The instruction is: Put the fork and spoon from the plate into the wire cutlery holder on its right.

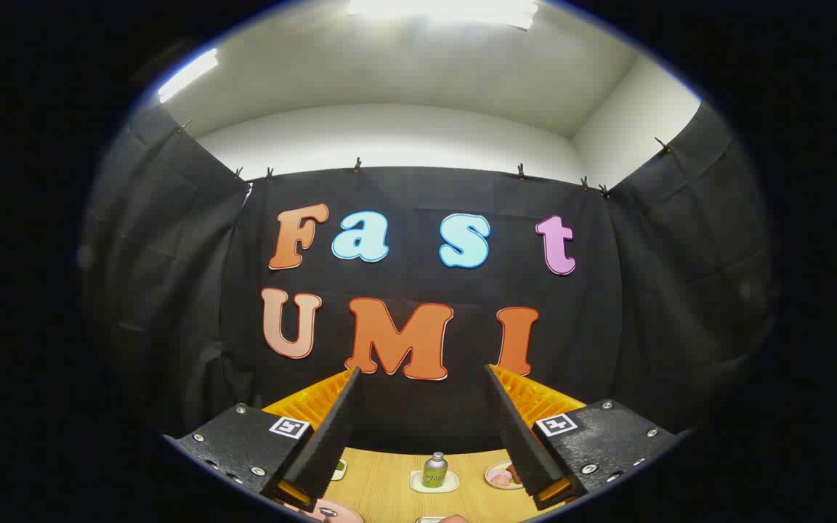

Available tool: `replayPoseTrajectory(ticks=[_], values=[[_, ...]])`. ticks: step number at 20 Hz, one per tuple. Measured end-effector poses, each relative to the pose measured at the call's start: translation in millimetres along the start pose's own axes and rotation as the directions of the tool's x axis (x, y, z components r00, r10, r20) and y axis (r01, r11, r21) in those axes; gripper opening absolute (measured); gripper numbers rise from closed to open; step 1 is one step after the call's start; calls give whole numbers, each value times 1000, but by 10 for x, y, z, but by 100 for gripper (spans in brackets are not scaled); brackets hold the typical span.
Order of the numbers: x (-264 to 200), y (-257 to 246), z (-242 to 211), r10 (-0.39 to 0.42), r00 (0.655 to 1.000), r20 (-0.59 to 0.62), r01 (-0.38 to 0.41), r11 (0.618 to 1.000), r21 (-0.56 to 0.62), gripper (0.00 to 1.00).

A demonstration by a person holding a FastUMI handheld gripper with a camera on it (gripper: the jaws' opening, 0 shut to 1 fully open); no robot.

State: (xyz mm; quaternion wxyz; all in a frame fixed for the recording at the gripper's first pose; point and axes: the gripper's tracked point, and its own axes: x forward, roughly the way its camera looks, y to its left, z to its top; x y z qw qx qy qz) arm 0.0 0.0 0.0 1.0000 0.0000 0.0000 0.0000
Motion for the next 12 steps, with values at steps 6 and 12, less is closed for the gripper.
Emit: replayPoseTrajectory(ticks=[6, 12], values=[[71, 36, 36, 7, 1000, 10, -7, 1000, 15, 97], [124, 73, 32, 16, 1000, 13, -16, 1000, 13, 97]])
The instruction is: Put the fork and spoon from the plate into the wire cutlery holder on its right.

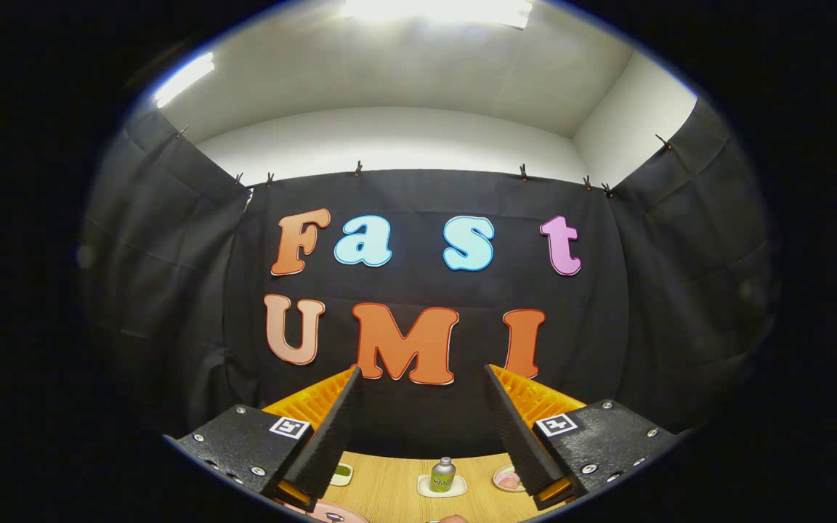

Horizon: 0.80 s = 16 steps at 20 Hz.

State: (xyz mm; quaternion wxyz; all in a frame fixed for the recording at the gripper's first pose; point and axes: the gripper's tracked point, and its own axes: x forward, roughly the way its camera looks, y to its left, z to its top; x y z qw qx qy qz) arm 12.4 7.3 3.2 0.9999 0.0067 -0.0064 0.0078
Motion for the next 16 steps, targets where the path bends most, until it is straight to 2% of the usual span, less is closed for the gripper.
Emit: replayPoseTrajectory(ticks=[4, 10, 14, 16], values=[[30, 60, -46, 13, 1000, -6, -13, 1000, -2, 97], [23, 255, -403, 55, 994, -92, -56, 998, -2, 97], [-17, 488, -829, 114, 974, -195, -110, 993, 32, 97], [-79, 617, -1196, 137, 947, -289, -132, 991, 37, 97]])
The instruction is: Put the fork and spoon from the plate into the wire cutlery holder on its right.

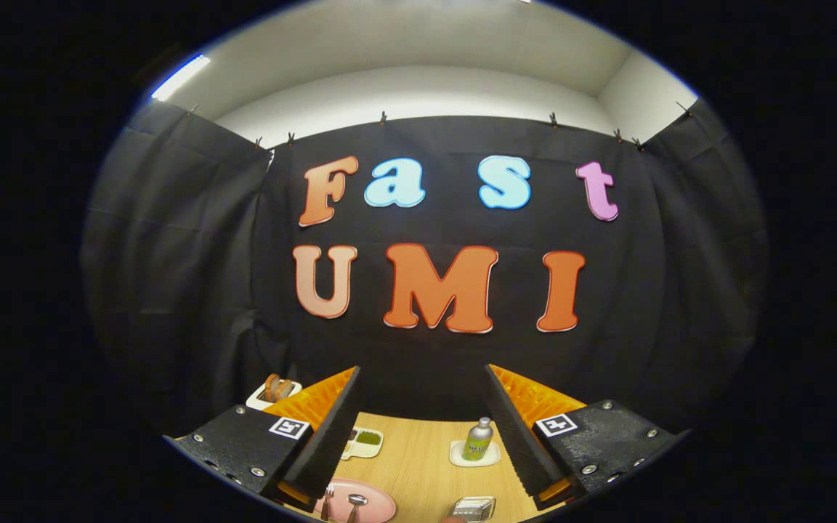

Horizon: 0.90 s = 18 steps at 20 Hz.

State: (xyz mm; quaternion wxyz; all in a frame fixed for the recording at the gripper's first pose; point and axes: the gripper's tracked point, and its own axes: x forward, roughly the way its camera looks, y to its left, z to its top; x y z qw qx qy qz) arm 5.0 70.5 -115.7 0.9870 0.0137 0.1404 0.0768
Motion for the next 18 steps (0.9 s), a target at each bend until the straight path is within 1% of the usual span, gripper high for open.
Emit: replayPoseTrajectory(ticks=[1, 2, 3, 5, 9, 11, 15, 16, 18], values=[[26, 95, -239, 18, 998, -64, -17, 1000, 7, 97], [35, 236, -460, 53, 990, -127, -51, 999, 19, 97], [49, 365, -677, 89, 978, -188, -85, 996, 29, 97], [39, 518, -1054, 123, 952, -279, -116, 992, 42, 98], [158, 696, -1578, 145, 905, -400, -151, 988, 16, 98], [130, 775, -1857, 155, 876, -456, -171, 985, 7, 98], [84, 882, -2359, 167, 813, -558, -197, 980, 6, 98], [60, 916, -2488, 172, 793, -584, -207, 978, 9, 98], [17, 973, -2731, 181, 751, -635, -222, 975, 16, 95]])
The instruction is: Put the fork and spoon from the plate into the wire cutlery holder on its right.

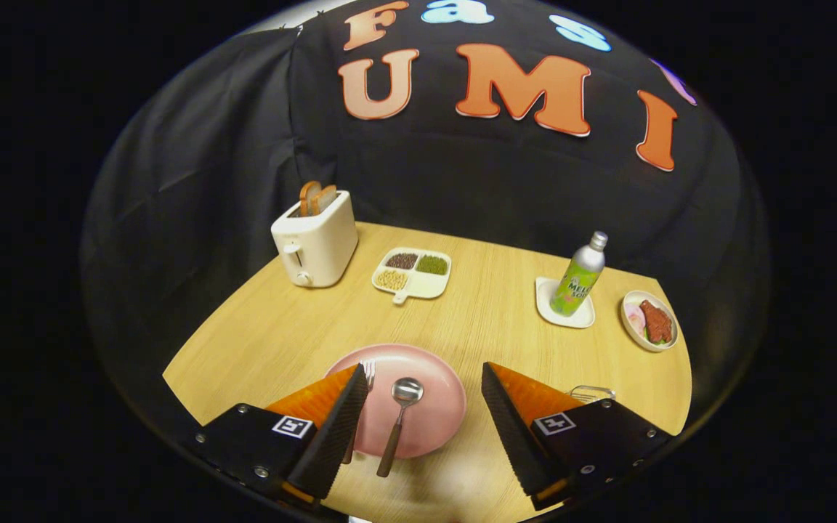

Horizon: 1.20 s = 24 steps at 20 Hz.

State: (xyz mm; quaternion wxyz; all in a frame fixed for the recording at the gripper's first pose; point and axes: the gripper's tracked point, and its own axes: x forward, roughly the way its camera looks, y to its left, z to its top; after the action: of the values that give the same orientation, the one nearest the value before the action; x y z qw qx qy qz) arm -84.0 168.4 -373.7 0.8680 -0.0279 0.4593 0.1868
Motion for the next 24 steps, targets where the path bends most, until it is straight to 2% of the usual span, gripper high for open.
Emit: replayPoseTrajectory(ticks=[4, 8, 12, 16, 18, 21, 24], values=[[224, 135, -383, 25, 993, -119, -26, 1000, -12, 91], [420, 216, -723, 26, 975, -219, -31, 999, -20, 82], [592, 247, -1062, 12, 943, -333, -26, 999, -39, 71], [695, 292, -1197, 14, 918, -396, -23, 1000, -19, 53], [717, 341, -1234, 34, 906, -423, -36, 999, 5, 41], [756, 314, -1267, 16, 897, -441, -15, 1000, 5, 22], [778, 258, -1288, -24, 893, -449, 26, 1000, -2, 15]])
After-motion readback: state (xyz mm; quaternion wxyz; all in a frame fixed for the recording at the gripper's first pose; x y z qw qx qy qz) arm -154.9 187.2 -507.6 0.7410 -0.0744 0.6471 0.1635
